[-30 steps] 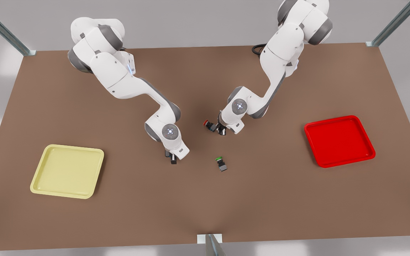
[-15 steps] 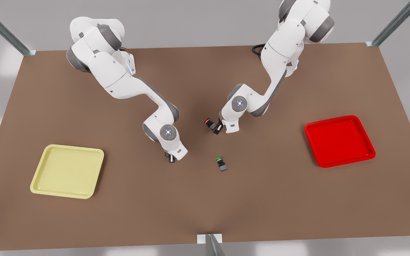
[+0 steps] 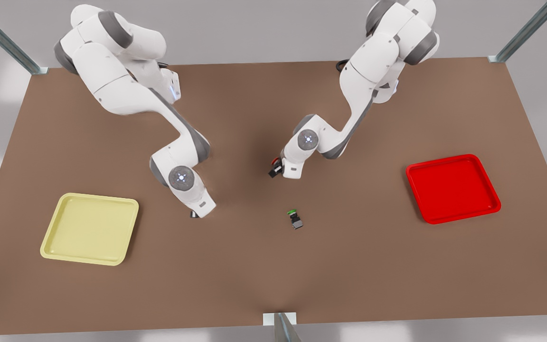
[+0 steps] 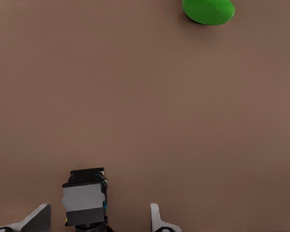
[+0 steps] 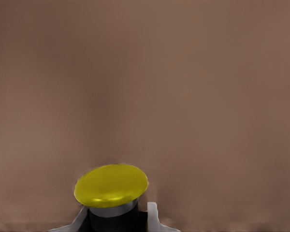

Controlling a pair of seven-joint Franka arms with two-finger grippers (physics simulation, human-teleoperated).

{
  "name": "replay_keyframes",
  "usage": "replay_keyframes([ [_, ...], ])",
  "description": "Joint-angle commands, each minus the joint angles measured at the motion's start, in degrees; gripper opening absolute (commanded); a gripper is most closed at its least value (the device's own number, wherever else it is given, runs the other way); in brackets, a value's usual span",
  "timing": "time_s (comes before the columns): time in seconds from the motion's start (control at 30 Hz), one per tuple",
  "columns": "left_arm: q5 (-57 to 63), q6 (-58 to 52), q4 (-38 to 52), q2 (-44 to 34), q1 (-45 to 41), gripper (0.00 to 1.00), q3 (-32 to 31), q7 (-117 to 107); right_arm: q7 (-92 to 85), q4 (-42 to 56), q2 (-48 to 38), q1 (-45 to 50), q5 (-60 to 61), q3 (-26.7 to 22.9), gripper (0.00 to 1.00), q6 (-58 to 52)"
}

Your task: Place the switches on the corresponding trays according to their colors

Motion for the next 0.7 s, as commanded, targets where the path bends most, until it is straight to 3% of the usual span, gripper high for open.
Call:
replay_keyframes([
  [0.0, 1.3, -0.1, -0.1, 0.0, 0.0, 1.0, 0.0, 0.0, -1.7, -0.2, -0.6, -1.7, 0.0, 0.6, 0.52, -0.6],
  [0.07, 1.3, -0.1, -0.7, -0.1, 0.0, 0.99, 0.1, 0.1, -11.5, -0.6, -1.1, -16.3, 0.0, 4.0, 0.52, -2.0],
  [0.17, 1.3, 0.0, -2.4, -0.1, 0.0, 0.97, 0.2, 1.1, -12.6, -0.2, -0.4, -24.1, -2.9, 3.2, 0.52, -0.2],
  [0.23, 1.3, 0.4, -2.7, 0.4, 0.0, 0.95, 0.2, 1.1, -12.9, 0.0, 0.3, -24.4, -3.8, -2.1, 0.52, 2.9],
  [0.27, 1.2, 0.4, -2.6, 0.5, -0.1, 0.88, 0.2, 1.1, -12.9, -0.1, 0.6, -24.5, -4.1, -3.9, 0.57, 3.9],
  [0.3, 1.2, 0.4, -2.5, 0.6, -0.1, 0.83, 0.1, 1.0, -12.9, -0.1, 0.6, -24.5, -4.1, -5.1, 0.97, 4.6],
  [0.33, 1.2, 0.4, -2.5, 0.6, -0.1, 0.8, 0.1, 1.0, -12.8, -0.2, 0.6, -24.5, -4.1, -5.4, 1.0, 4.8],
  [0.5, 1.1, 0.4, -1.3, 1.0, -0.1, 0.76, 0.1, 0.6, -13.9, 0.2, 0.5, -24.5, -3.6, -5.4, 1.0, 4.4],
  [0.57, 1.2, 0.5, -0.9, 1.6, -0.1, 0.76, 0.2, 0.5, -12.7, 4.4, -0.6, -23.6, 1.1, -4.7, 1.0, -3.0],
  [0.6, 1.2, 0.5, -0.9, 1.6, -0.1, 0.76, 0.1, 0.5, -8.4, 7.9, -2.0, -23.6, 2.4, -1.2, 1.0, -9.5],
  [0.67, 1.2, 0.4, -0.9, 1.8, 0.0, 0.69, 0.1, 0.5, 16.8, 16.5, -6.7, -23.7, 2.6, 11.1, 1.0, -28.8],
])
